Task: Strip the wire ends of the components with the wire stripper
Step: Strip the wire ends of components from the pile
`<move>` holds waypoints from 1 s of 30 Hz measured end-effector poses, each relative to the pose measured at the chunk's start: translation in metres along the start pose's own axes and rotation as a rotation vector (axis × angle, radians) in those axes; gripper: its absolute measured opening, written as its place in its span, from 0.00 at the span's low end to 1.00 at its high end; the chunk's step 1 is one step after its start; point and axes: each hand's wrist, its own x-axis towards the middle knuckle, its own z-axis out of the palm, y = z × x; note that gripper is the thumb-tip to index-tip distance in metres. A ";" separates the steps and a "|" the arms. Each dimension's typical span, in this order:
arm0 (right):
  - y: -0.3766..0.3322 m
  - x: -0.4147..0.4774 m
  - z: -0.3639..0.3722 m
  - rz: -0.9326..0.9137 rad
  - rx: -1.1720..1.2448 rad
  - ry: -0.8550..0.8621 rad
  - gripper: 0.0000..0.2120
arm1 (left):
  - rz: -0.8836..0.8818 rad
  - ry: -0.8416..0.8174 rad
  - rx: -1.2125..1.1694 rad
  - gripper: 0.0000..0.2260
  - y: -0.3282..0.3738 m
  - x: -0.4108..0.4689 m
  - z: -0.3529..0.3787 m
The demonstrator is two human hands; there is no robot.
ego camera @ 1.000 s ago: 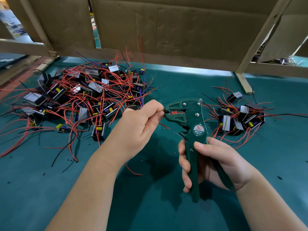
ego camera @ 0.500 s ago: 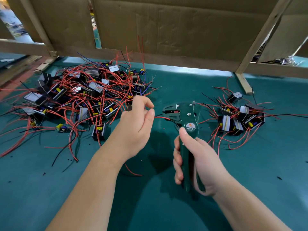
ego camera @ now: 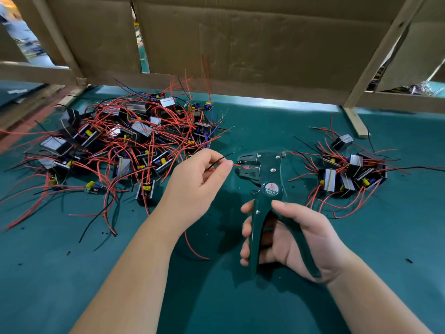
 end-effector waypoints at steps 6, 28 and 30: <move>0.000 -0.002 0.002 -0.029 0.003 -0.077 0.26 | -0.001 0.014 -0.090 0.07 0.003 0.002 -0.003; -0.002 -0.005 0.001 -0.034 -0.053 -0.087 0.20 | 0.069 -0.024 -0.084 0.05 0.014 -0.003 -0.003; -0.002 -0.005 0.001 -0.036 -0.060 -0.079 0.21 | 0.067 -0.024 -0.083 0.05 0.013 -0.002 -0.003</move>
